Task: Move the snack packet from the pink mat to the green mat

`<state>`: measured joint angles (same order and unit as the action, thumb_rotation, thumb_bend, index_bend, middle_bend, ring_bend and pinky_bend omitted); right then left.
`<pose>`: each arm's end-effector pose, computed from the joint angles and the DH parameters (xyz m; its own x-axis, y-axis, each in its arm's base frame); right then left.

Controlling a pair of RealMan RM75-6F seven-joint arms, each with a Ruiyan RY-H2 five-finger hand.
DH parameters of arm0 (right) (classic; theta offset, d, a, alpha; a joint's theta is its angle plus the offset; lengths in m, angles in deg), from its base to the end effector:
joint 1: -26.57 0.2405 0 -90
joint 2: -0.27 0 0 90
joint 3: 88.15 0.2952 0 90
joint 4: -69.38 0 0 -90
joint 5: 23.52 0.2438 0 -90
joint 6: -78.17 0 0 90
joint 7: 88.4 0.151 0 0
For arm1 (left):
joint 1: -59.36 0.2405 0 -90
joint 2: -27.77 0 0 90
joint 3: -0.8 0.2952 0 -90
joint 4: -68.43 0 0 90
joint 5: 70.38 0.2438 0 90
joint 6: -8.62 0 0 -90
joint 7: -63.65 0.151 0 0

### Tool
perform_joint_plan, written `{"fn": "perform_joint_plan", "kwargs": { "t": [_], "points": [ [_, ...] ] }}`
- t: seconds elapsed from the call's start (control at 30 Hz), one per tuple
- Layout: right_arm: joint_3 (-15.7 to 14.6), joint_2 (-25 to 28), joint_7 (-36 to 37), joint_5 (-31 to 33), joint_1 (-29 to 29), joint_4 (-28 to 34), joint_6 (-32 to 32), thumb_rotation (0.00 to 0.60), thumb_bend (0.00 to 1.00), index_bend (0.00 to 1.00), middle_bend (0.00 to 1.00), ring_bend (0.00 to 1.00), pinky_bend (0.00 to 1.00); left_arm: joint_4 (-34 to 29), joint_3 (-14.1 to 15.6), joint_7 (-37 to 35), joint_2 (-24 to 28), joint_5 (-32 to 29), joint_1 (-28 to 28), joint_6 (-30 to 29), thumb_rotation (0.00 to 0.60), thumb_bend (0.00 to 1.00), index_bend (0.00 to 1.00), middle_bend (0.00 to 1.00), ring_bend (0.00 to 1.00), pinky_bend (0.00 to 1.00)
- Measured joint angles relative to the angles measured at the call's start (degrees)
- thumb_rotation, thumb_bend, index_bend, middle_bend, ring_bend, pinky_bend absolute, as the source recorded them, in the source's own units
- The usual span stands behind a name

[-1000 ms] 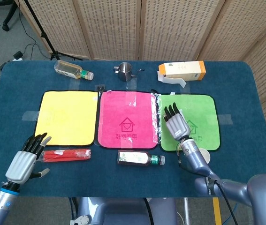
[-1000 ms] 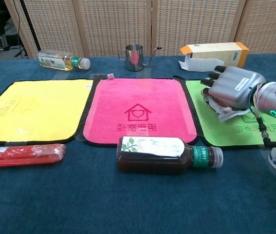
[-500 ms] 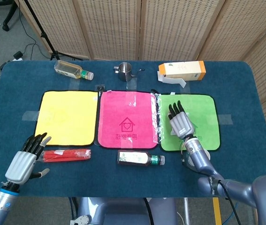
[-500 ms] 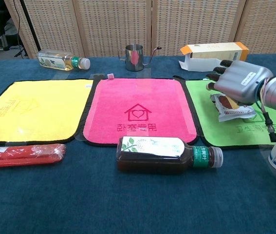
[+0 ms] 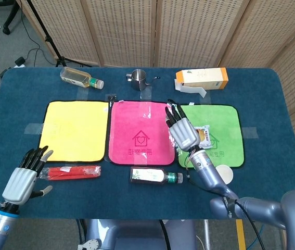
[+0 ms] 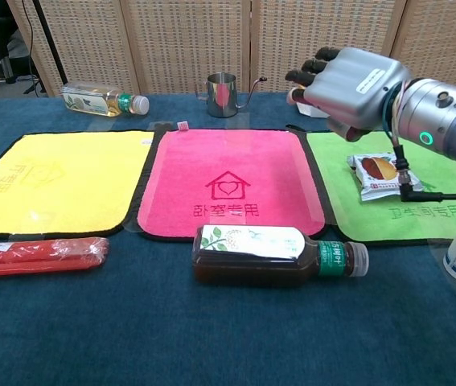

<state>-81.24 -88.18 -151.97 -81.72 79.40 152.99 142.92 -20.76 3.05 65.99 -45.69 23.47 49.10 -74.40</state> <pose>-0.1264 -0.4168 -0.0307 0.9000 0.2115 0.3812 -0.2912 -0.3590 0.8867 -0.3227 0.1998 0.0659 0.3634 0.0940 0.9269 0.9117 -0.2404 -0.3331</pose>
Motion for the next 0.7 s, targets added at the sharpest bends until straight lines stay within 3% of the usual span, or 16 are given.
{"fn": "perform_joint_plan", "kwargs": {
  "t": [0.1,0.23,0.47,0.7],
  "points": [
    [-0.5,1.29,5.11,-4.46,-2.14,3.16,3.63,0.6,0.17,0.14,0.0,0.0,0.04,0.28,-0.23,0.16,-0.26,0.08,0.28,-0.76,0.6,0.09,0.0,0.0,0.0,0.0],
    [-2.38,3.23,13.73,-11.44,-6.44,6.56,9.16,0.6,0.01,0.12,0.0,0.0,0.04,0.62,-0.43,0.75,-0.66,0.21,0.55,-1.38,0.6,0.08,0.0,0.0,0.0,0.0],
    [-8.24,6.5,29.31,-23.88,-16.16,9.43,20.38,0.6,0.0,0.07,0.0,0.0,0.03,0.83,-0.83,2.62,-1.05,0.38,1.26,-3.14,0.6,0.08,0.0,0.0,0.0,0.0],
    [-14.91,9.01,42.68,-34.29,-28.81,5.06,33.89,0.6,0.0,0.06,0.0,0.0,0.02,0.7,-1.06,4.63,-1.21,1.38,2.51,-5.85,0.6,0.08,0.0,0.0,0.0,0.0]
  ]
}}
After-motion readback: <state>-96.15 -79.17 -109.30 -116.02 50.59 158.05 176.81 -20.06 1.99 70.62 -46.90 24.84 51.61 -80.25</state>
